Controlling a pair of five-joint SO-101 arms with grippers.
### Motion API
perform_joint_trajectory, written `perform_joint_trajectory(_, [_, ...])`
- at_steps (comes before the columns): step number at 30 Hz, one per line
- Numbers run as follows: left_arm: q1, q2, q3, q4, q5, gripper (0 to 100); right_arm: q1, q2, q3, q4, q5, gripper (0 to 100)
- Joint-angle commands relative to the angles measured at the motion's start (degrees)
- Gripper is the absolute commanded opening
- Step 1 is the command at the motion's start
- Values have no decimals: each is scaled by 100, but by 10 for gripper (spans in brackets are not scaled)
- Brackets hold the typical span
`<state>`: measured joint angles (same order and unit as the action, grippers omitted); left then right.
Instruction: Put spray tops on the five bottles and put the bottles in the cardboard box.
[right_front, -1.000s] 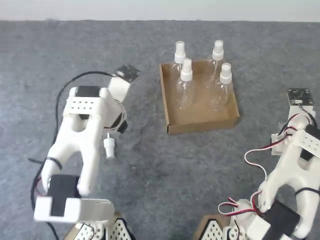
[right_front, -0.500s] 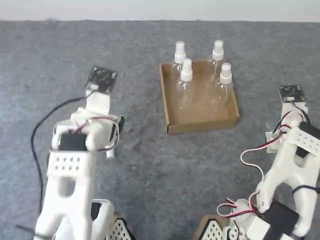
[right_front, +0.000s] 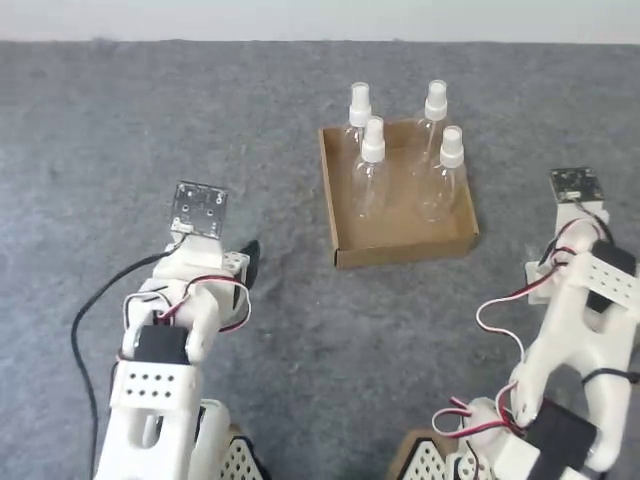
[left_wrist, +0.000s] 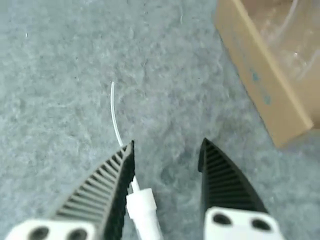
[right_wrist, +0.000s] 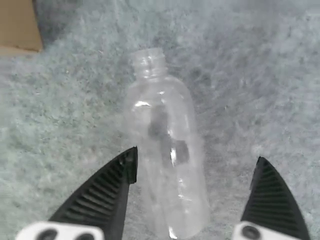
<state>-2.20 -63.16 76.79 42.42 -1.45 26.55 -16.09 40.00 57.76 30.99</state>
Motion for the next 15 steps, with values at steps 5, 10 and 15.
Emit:
perform_joint_trajectory(5, [-510, -484, 127, -580, 114, 196, -330, -171, 352, -180, 237, 296])
perform_joint_trajectory(10, [-712, -510, 347, -800, 246, 195, -1200, -356, 492, 268, -404, 298])
perform_joint_trajectory(15, [-809, -510, 409, -888, 255, 195, -1121, -875, 352, 690, -141, 297])
